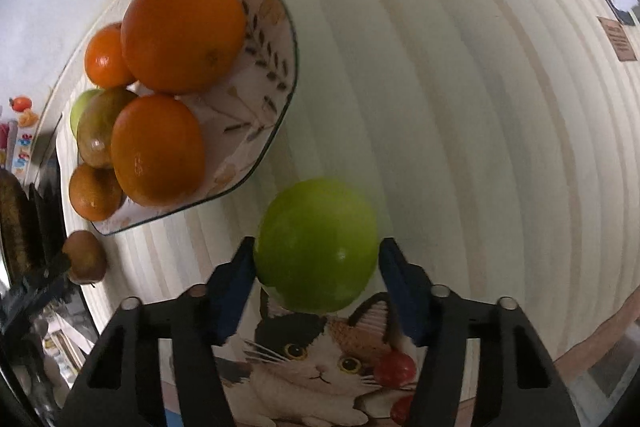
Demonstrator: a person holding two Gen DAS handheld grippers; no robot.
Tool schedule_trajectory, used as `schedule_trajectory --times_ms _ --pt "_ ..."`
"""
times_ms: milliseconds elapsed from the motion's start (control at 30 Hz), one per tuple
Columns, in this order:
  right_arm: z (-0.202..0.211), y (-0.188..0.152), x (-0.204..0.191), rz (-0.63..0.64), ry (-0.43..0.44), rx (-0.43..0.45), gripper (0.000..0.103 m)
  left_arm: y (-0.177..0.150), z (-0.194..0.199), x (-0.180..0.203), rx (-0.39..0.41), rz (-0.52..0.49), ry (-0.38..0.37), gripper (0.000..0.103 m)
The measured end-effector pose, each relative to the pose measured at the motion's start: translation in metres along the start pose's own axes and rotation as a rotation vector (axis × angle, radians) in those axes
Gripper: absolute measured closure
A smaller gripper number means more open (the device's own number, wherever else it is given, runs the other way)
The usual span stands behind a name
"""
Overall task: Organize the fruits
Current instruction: 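Grasp the green apple with the right tool while the left tool grasps the red-brown apple, then carry both apples onto the floral plate and open both tools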
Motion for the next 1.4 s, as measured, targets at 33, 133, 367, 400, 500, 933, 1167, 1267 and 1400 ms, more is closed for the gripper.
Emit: schedule_trajectory --times_ms 33,133,367,400,500,933,1167,1267,1400 --pt "-0.002 0.000 -0.001 0.003 0.000 -0.004 0.043 0.003 -0.005 -0.001 -0.013 0.007 -0.007 0.006" --pt "-0.004 -0.001 -0.004 0.011 -0.010 0.001 0.043 0.011 -0.020 0.000 -0.041 0.013 -0.026 0.008" --pt "-0.006 -0.008 -0.016 0.035 -0.014 -0.015 0.044 0.004 -0.024 -0.001 -0.009 0.014 -0.015 0.040" --pt "-0.007 -0.009 -0.017 0.037 -0.007 -0.023 0.044 -0.001 -0.025 0.000 -0.013 0.009 -0.020 0.040" --pt "-0.010 -0.019 -0.027 0.064 0.013 -0.046 0.044 -0.012 -0.026 0.006 -0.026 -0.022 -0.020 0.040" --pt "-0.031 -0.071 -0.078 0.229 0.018 -0.120 0.044 -0.094 -0.037 0.053 -0.061 -0.173 -0.007 0.040" --pt "-0.027 -0.071 -0.064 0.180 0.054 -0.113 0.043 -0.101 -0.031 0.061 -0.054 -0.169 -0.014 0.040" --pt "-0.028 -0.069 -0.056 0.166 0.048 -0.116 0.040 -0.096 -0.036 0.047 -0.056 -0.164 -0.017 0.040" --pt "-0.026 -0.069 -0.055 0.137 0.051 -0.101 0.039 -0.093 -0.039 0.043 -0.055 -0.164 -0.016 0.040"
Point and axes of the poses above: each gripper's, at about its wrist camera, not at the fingertips, and z roughly against the way its jaws point, x to its right, y to its top, the point moved 2 cm from there along -z, roughly the way its jaws point, and after that the axes turned 7 degrees about -x, right-handed, at the moved point
